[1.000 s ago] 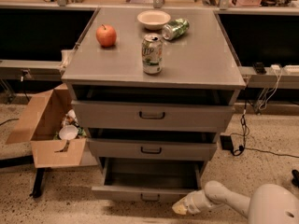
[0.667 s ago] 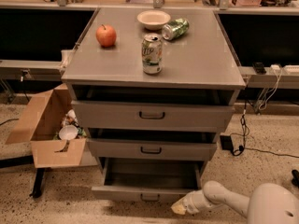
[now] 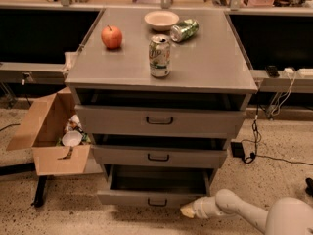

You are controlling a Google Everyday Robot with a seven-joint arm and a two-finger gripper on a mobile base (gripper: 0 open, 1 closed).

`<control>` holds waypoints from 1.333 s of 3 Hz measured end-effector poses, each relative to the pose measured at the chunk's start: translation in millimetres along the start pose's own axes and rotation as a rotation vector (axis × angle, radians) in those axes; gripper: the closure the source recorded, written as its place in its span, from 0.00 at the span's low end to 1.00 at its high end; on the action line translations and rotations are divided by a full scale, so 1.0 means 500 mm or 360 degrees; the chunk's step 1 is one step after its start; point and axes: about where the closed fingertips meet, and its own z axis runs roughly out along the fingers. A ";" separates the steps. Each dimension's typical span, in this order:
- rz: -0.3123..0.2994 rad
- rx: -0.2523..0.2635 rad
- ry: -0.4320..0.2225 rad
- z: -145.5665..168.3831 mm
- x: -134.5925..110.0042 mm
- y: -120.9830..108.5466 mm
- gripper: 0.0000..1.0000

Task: Close bottom drawer

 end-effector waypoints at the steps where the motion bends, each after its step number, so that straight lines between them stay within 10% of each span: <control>1: 0.0022 0.0024 -0.0047 -0.004 -0.013 -0.015 1.00; 4: 0.0115 0.0044 -0.0239 0.005 -0.077 -0.060 1.00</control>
Offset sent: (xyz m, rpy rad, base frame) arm 0.1311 -0.0418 0.0172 0.1256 -0.1661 -0.2904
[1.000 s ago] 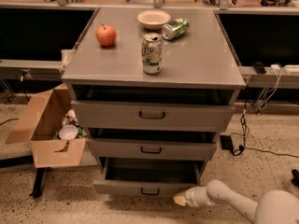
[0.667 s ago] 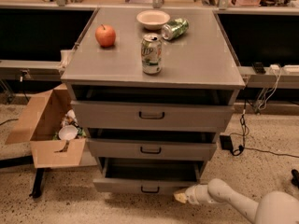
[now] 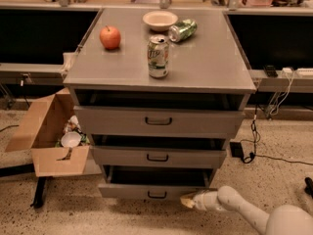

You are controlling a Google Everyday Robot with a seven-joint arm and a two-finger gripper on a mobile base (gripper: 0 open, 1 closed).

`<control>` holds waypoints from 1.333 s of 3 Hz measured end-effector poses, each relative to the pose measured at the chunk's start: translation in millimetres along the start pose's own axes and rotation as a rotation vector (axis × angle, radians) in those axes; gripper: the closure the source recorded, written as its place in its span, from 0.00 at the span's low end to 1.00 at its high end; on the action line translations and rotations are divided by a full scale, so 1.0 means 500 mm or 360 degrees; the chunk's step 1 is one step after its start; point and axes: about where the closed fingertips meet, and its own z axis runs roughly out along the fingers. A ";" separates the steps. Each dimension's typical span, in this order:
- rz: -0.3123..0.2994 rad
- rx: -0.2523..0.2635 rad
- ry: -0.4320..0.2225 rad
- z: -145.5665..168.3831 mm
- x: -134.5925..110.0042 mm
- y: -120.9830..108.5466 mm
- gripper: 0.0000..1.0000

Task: Close bottom drawer

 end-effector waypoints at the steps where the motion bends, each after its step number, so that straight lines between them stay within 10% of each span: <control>1: 0.0000 0.0000 0.0000 0.000 0.000 0.000 1.00; 4: 0.0034 0.0037 -0.0084 -0.003 -0.044 -0.053 1.00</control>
Offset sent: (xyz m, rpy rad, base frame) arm 0.1488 -0.0697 0.0214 0.0741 -0.1263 -0.2291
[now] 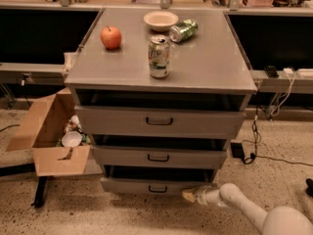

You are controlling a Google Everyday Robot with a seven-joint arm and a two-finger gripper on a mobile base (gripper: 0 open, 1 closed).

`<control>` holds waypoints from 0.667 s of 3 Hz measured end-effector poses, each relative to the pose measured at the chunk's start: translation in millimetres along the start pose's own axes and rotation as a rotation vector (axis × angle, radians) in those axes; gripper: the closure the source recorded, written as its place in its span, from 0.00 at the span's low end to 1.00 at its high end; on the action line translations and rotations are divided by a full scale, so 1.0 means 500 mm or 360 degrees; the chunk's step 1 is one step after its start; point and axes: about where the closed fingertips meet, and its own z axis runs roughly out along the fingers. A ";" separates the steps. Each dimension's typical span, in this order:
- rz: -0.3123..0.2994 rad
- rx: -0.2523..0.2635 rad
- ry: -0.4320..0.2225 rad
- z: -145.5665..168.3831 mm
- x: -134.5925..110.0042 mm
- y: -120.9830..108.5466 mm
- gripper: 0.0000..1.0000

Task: Close bottom drawer

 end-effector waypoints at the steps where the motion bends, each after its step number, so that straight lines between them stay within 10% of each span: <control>1: 0.0014 0.0011 -0.0027 0.002 -0.016 -0.020 1.00; 2: 0.0104 -0.0111 -0.0027 0.066 -0.013 0.011 1.00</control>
Offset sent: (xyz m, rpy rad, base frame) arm 0.1610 -0.0642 0.0044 0.0844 -0.0822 -0.2039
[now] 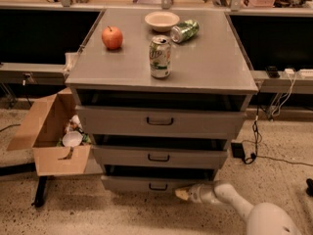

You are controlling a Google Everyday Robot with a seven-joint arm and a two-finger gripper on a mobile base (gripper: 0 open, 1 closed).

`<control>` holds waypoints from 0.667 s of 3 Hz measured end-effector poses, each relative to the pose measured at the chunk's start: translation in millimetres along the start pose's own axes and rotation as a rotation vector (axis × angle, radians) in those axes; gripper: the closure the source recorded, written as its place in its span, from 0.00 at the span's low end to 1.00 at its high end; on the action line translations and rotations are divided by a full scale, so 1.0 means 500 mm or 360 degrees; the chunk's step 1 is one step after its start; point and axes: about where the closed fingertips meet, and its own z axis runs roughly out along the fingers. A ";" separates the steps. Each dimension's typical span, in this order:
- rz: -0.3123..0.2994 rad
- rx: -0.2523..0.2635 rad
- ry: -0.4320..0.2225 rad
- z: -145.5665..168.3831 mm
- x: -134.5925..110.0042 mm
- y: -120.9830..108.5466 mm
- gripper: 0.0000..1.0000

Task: Close bottom drawer

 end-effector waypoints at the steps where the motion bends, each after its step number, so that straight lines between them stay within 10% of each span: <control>1: 0.0011 -0.0002 -0.0013 0.003 -0.008 -0.008 1.00; 2: 0.0011 0.0010 -0.0028 -0.002 -0.015 -0.017 1.00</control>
Offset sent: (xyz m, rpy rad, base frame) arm 0.1425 -0.0888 0.0317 -0.0070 -0.1499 -0.1818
